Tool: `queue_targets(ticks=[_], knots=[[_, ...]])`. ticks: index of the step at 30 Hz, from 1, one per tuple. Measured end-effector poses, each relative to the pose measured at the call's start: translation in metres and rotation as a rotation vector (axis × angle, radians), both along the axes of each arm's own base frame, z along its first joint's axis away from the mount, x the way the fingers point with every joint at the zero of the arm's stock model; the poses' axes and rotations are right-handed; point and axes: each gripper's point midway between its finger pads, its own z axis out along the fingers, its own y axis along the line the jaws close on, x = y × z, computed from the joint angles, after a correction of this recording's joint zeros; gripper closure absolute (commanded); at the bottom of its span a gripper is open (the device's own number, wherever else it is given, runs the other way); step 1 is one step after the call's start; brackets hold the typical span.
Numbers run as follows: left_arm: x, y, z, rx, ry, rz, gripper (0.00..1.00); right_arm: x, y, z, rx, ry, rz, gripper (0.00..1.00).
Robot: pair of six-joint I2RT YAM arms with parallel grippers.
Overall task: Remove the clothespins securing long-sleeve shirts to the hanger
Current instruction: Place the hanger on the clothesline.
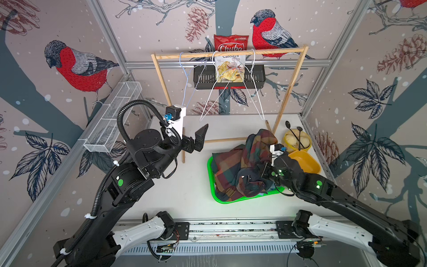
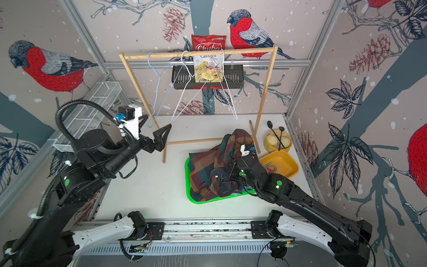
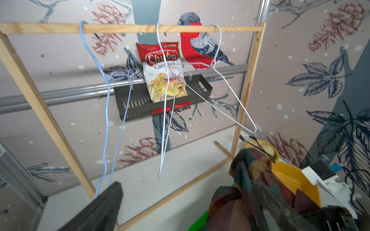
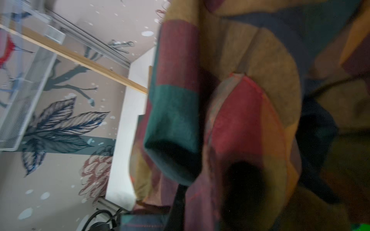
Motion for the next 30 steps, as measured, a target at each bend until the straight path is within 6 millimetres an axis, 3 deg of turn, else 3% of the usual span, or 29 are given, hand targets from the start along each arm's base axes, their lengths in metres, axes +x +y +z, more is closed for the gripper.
queue_targets(ticks=[4, 6, 13, 17, 20, 23, 26, 30], knots=[[-0.003, -0.024, -0.047, 0.062, 0.091, -0.114, 0.02, -0.008, -0.024, -0.077, -0.136, 0.101, -0.067, 1.00], [-0.003, -0.040, -0.073, 0.083, 0.151, -0.171, 0.02, -0.009, -0.032, -0.102, -0.154, 0.124, -0.098, 1.00], [-0.011, -0.102, -0.181, 0.122, 0.395, -0.325, 0.02, 0.009, -0.046, -0.148, -0.103, 0.158, -0.198, 1.00], [-0.011, -0.128, -0.226, 0.118, 0.511, -0.359, 0.02, 0.022, -0.033, -0.152, -0.033, 0.120, -0.199, 1.00], [-0.007, -0.140, -0.254, 0.113, 0.579, -0.356, 0.04, 0.021, -0.028, -0.156, -0.027, 0.132, -0.182, 0.88], [-0.001, -0.142, -0.289, 0.146, 0.648, -0.308, 0.04, 0.020, -0.025, -0.145, 0.010, 0.116, -0.171, 0.78], [0.001, -0.135, -0.323, 0.194, 0.704, -0.257, 0.04, 0.017, -0.025, -0.125, 0.054, 0.098, -0.158, 0.62], [0.004, -0.127, -0.353, 0.228, 0.746, -0.191, 0.04, 0.016, -0.030, -0.091, 0.083, 0.067, -0.154, 0.35]])
